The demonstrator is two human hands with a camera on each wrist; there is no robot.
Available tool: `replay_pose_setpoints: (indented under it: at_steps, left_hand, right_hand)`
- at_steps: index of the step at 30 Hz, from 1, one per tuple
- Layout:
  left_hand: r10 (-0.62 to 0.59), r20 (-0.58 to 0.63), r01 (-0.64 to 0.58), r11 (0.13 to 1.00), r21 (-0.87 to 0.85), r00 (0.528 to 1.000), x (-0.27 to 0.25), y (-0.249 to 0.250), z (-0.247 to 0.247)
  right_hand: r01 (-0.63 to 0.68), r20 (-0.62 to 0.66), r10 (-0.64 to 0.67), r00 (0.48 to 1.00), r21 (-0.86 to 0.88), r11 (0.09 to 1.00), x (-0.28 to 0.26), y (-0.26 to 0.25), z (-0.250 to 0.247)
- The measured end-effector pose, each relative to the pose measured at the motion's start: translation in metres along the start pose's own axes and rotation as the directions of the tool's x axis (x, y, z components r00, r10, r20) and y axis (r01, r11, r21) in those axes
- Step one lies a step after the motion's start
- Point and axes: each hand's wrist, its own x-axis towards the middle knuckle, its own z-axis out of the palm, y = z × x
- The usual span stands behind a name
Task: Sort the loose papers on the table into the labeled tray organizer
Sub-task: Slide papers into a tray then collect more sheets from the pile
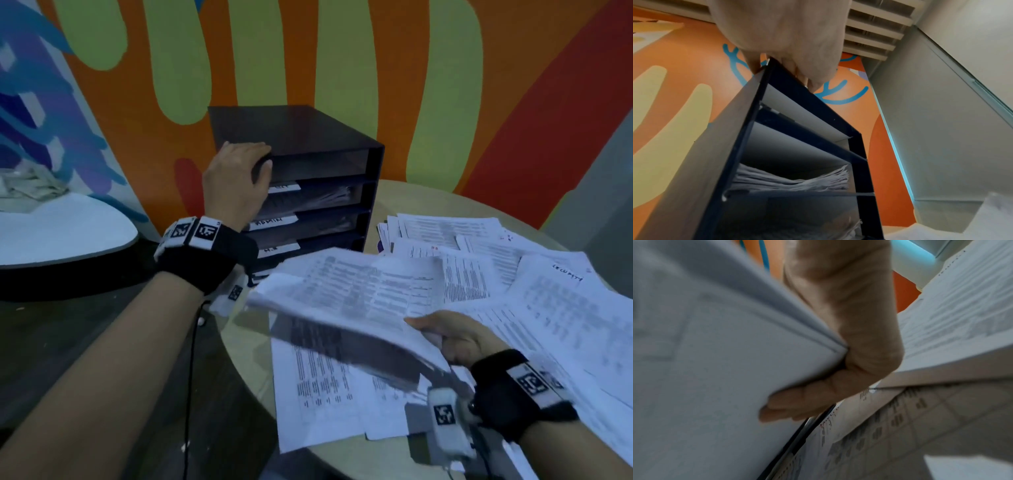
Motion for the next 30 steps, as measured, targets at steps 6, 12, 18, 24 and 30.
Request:
replay_pose_setpoints:
  at_steps: [6,12,18,24,30]
  left_hand:
    - [-0.01,-0.063,0.001,0.989,-0.148,0.998,-0.004,-0.009,0.005]
    - [-0.025,-0.155,-0.001,0.986,-0.165,0.988,-0.007,-0.009,0.017]
    - [0.001,-0.182,-0.033,0.984,-0.173,0.983,-0.007,-0.014,0.019]
    - [-0.001,-0.213,-0.033,0.987,-0.158,0.977,-0.008,-0.014,0.021]
    - [0.02,-0.207,-0.054,0.985,-0.163,0.978,-0.008,-0.016,0.023]
  right_hand:
    - [0.042,-0.161,-0.011,0.987,0.192,0.981,0.016,0.001,0.045]
    - [0.064,-0.192,-0.044,0.98,0.098,0.993,0.045,-0.006,0.107]
    - [0.049,-0.2,-0.036,0.979,0.062,0.997,0.079,-0.014,0.159]
    - [0.063,-0.116,-0.041,0.992,0.192,0.979,0.085,-0.032,0.186]
    - [-0.022,-0.063,0.013,0.998,-0.144,0.989,0.082,-0.042,0.208]
